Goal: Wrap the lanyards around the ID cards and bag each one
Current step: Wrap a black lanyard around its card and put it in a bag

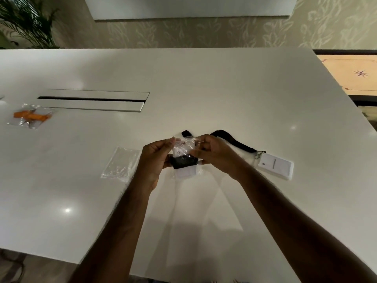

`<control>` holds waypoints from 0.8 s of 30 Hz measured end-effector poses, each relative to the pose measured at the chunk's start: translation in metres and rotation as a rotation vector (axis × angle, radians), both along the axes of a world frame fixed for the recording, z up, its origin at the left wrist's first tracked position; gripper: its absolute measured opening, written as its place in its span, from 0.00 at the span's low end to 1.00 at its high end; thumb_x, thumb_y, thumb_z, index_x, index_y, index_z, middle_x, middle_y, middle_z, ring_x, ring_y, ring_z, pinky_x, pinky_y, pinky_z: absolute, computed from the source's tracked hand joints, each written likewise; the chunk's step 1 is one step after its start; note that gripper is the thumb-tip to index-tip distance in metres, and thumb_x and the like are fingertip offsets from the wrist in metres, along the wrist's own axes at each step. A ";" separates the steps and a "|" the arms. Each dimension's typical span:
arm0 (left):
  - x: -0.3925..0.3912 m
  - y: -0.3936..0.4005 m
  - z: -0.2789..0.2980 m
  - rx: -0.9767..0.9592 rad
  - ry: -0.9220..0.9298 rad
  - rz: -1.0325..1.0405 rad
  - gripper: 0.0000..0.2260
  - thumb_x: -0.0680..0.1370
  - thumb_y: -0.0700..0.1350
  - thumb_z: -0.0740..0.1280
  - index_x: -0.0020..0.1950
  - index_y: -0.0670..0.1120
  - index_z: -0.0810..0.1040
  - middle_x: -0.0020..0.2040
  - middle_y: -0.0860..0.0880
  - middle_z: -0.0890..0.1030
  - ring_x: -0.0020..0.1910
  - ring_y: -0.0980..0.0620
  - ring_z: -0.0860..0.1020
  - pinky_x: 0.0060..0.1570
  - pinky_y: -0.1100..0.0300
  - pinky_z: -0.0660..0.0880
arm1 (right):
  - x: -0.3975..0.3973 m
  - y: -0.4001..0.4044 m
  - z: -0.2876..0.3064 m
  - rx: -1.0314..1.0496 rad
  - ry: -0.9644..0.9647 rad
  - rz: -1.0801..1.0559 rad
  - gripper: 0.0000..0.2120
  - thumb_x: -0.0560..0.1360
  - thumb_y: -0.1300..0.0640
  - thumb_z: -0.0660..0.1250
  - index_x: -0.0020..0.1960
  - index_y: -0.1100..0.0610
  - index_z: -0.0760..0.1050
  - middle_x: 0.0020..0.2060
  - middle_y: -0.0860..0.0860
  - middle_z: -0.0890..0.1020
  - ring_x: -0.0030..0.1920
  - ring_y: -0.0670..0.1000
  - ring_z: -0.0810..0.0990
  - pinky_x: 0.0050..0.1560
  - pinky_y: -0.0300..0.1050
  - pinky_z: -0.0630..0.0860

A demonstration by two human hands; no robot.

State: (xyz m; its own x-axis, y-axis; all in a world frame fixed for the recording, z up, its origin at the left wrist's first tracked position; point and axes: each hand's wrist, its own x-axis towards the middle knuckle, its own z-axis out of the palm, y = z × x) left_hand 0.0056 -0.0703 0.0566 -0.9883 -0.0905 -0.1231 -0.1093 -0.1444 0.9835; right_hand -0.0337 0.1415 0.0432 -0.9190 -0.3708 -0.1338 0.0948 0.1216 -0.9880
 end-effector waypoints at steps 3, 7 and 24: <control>-0.006 -0.020 0.001 0.010 0.004 0.019 0.09 0.82 0.51 0.70 0.55 0.50 0.88 0.53 0.46 0.88 0.48 0.45 0.88 0.40 0.57 0.82 | -0.004 -0.021 0.002 -0.015 -0.036 0.014 0.16 0.77 0.61 0.77 0.62 0.50 0.78 0.50 0.49 0.88 0.49 0.46 0.88 0.44 0.44 0.85; -0.015 -0.061 0.003 0.014 0.006 0.043 0.09 0.82 0.49 0.70 0.58 0.49 0.87 0.55 0.47 0.88 0.49 0.46 0.87 0.41 0.57 0.82 | -0.010 -0.062 0.005 -0.077 -0.059 0.009 0.19 0.78 0.65 0.75 0.66 0.55 0.77 0.55 0.55 0.87 0.48 0.49 0.87 0.42 0.44 0.84; -0.047 -0.303 0.004 -0.068 -0.046 -0.020 0.19 0.78 0.44 0.75 0.69 0.49 0.78 0.58 0.48 0.87 0.58 0.49 0.85 0.53 0.54 0.83 | -0.052 -0.302 0.006 -0.154 -0.119 -0.045 0.17 0.79 0.65 0.74 0.66 0.59 0.77 0.57 0.57 0.87 0.52 0.55 0.89 0.48 0.53 0.87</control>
